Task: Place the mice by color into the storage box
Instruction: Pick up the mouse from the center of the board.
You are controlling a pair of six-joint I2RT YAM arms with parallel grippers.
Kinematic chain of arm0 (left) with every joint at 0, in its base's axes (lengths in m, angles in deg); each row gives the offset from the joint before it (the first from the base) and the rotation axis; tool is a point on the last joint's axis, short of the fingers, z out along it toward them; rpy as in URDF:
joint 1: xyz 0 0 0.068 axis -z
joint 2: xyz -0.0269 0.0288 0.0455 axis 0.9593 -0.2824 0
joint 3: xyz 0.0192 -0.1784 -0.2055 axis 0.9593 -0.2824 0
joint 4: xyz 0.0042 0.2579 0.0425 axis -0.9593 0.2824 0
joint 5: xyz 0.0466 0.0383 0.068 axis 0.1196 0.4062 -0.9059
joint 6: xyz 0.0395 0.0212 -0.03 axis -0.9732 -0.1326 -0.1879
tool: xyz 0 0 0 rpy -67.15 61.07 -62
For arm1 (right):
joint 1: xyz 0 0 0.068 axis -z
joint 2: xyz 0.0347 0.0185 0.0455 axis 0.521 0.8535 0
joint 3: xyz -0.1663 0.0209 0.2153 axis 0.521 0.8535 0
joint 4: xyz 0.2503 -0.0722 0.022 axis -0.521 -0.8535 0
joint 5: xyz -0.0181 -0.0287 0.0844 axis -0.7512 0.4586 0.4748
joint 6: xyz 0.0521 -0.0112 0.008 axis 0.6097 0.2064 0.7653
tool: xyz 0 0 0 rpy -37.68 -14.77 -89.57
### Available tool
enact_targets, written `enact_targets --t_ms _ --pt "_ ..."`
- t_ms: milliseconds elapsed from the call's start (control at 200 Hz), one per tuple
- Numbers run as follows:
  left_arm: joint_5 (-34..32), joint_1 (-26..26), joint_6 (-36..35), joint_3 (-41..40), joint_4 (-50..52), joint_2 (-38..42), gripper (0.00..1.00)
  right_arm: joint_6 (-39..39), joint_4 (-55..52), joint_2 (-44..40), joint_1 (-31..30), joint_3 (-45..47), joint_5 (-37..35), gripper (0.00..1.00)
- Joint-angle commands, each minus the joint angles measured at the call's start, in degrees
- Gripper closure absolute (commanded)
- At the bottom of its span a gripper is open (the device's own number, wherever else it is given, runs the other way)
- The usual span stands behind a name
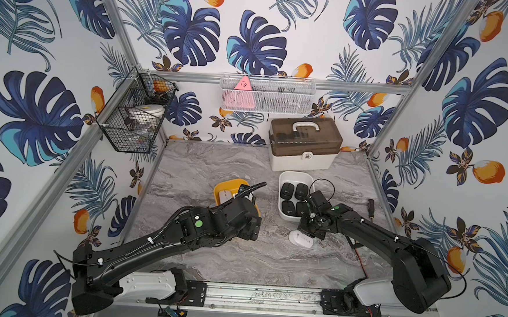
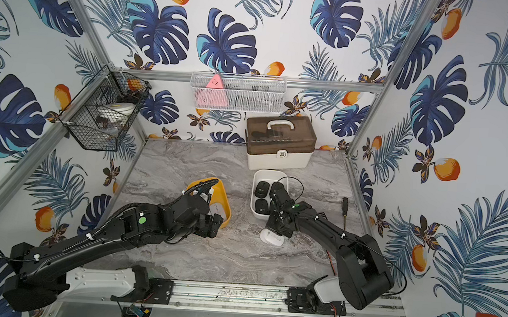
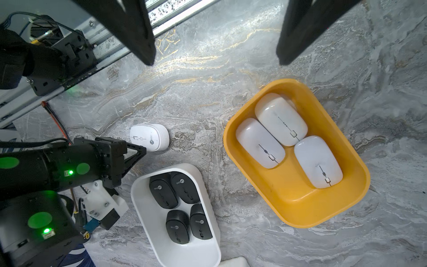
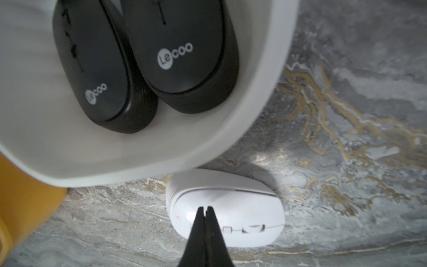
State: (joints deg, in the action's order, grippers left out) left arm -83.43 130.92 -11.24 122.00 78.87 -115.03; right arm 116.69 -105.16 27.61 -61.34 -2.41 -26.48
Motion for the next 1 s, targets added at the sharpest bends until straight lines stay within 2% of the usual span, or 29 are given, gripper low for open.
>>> enact_targets --t_ms 0,200,415,580,725,926,966,996 --pt "-1.33 0.31 -1.44 0.41 1.35 0.81 0.12 -0.87 1.3 1.41 0.7 -0.94 -1.63 1.0" --pt "0.24 0.66 -1.52 -0.63 -0.38 1.43 0.12 -1.31 3.8 5.58 0.75 -0.92 -0.97 1.0" --pt "0.78 1.13 -1.79 -1.26 -0.4 2.57 0.12 -0.51 8.3 4.77 -0.2 3.33 1.31 1.0" --pt "0.59 1.13 -2.15 -1.38 -0.41 2.84 0.12 -1.4 7.85 1.7 -2.06 4.9 2.77 1.0" --pt "2.58 1.6 -2.39 -2.04 -2.15 1.88 0.12 -1.63 1.77 -2.13 -2.65 5.93 1.64 1.0" --pt "3.85 7.34 -3.39 -2.77 -7.0 -3.14 0.08 0.52 -3.48 -14.93 -2.67 7.92 1.51 1.0" --pt "4.42 8.73 -4.2 -2.42 -7.85 -5.23 0.07 0.62 -5.48 -18.29 -2.67 7.05 0.07 0.92" --pt "5.26 9.51 -4.93 -2.1 -8.61 -6.95 0.07 0.46 -7.45 -20.44 -2.67 6.34 -1.07 0.81"
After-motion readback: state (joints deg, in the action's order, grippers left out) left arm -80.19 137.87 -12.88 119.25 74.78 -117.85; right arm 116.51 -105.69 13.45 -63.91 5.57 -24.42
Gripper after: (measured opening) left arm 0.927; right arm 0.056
